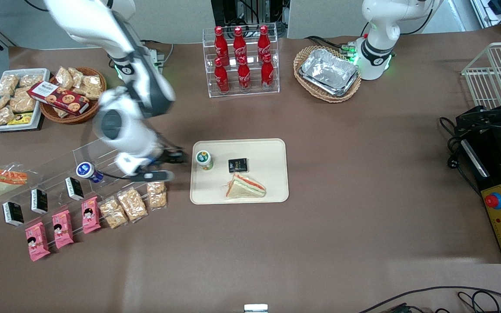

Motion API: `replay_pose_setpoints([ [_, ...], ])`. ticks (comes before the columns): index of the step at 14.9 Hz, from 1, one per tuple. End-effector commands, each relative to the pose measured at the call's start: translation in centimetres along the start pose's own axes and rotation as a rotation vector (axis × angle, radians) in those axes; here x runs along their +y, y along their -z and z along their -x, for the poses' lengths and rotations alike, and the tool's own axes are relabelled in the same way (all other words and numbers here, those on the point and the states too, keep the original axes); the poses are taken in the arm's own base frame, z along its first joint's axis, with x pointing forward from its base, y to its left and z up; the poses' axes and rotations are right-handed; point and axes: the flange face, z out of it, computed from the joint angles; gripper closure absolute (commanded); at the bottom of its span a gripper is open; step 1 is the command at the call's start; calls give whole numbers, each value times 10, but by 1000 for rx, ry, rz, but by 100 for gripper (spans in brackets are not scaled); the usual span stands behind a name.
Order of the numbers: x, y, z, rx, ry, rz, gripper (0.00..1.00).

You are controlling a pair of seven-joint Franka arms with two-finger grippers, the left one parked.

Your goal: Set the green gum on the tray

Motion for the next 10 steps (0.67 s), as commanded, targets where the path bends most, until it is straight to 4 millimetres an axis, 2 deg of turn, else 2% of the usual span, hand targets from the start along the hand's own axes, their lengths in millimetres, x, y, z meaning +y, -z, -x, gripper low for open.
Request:
replay_pose_setpoints([
  [1, 94, 81, 3, -73, 67, -89, 1],
  [3, 142, 109, 0, -107, 114, -116, 1],
  [5, 173, 143, -3, -117, 125, -107, 1],
  [8, 196, 191, -2, -127, 169, -2, 1],
  [10, 210, 215, -4, -95, 194, 61, 1],
])
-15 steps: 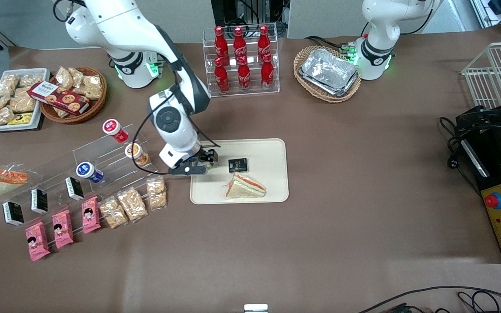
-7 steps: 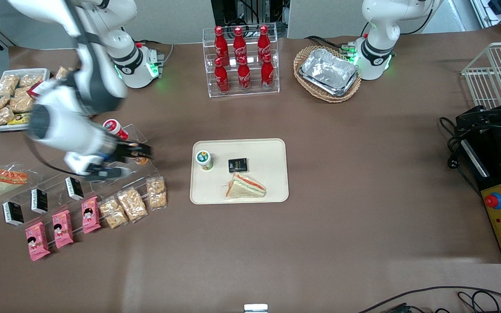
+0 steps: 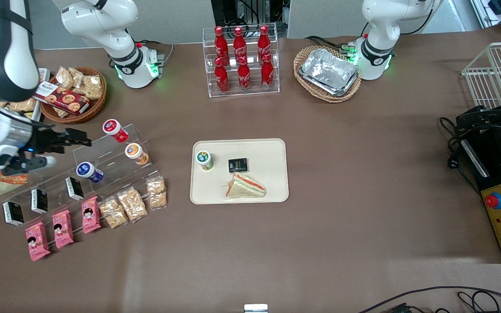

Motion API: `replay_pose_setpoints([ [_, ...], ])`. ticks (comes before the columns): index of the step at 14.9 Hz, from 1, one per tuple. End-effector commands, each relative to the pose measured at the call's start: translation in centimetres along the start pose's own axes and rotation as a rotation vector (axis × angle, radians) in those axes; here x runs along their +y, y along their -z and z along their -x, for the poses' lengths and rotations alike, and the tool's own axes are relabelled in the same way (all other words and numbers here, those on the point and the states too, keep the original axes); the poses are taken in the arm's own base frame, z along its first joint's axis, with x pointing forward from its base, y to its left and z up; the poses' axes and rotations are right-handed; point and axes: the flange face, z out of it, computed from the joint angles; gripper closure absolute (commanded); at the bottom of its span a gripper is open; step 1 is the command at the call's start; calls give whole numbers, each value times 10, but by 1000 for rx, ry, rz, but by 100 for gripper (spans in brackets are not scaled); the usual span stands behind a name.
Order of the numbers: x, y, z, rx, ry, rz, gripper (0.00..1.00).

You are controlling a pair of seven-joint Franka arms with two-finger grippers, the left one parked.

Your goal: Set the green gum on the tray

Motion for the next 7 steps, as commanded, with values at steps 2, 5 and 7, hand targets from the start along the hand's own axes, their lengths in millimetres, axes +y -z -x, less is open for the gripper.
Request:
replay_pose_setpoints([
  [2, 21, 50, 2, 20, 6, 87, 1],
  [5, 33, 67, -13, 53, -21, 103, 0],
  [7, 31, 67, -17, 51, -21, 101, 0],
])
